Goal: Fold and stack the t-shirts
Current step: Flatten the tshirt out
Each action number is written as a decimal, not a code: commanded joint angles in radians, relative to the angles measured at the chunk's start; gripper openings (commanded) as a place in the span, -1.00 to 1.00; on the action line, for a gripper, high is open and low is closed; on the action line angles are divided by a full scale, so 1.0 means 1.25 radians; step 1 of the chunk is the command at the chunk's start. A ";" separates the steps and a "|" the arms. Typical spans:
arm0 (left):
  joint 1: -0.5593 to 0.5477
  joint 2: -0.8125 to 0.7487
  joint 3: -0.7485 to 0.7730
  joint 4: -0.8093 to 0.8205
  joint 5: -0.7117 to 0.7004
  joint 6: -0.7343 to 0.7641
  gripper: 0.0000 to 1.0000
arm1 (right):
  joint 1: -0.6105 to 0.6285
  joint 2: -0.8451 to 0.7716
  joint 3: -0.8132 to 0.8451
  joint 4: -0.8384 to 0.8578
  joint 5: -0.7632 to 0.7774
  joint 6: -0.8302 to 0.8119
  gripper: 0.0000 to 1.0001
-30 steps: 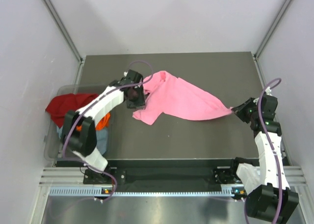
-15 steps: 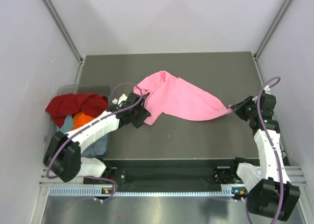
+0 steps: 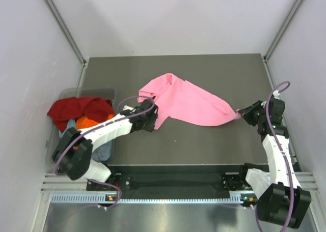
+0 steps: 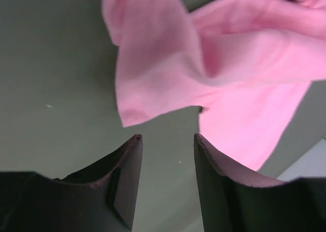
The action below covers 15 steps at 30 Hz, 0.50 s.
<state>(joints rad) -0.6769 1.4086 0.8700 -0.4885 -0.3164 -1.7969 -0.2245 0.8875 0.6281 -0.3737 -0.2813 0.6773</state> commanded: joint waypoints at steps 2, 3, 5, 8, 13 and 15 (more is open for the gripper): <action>-0.012 0.061 -0.044 0.097 0.065 -0.138 -0.02 | 0.007 0.003 0.007 0.057 -0.007 0.005 -1.00; -0.013 0.068 -0.049 0.102 0.070 -0.144 -0.02 | 0.007 0.005 0.006 0.057 -0.007 0.007 -1.00; -0.014 0.087 -0.042 0.082 0.062 -0.149 0.00 | 0.007 0.007 0.003 0.058 -0.009 0.005 -1.00; -0.016 0.097 -0.047 0.075 0.053 -0.160 0.02 | 0.007 0.009 -0.003 0.060 -0.007 0.002 -1.00; -0.016 0.141 -0.065 0.124 0.071 -0.163 0.04 | 0.007 0.014 -0.015 0.071 -0.009 0.003 -1.00; -0.016 0.159 -0.060 0.136 0.083 -0.160 0.04 | 0.008 0.016 -0.013 0.069 -0.011 0.001 -1.00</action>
<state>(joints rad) -0.6937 1.5688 0.8032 -0.3676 -0.2306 -1.9553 -0.2245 0.9024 0.6090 -0.3347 -0.2852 0.6781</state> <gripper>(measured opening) 0.522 0.007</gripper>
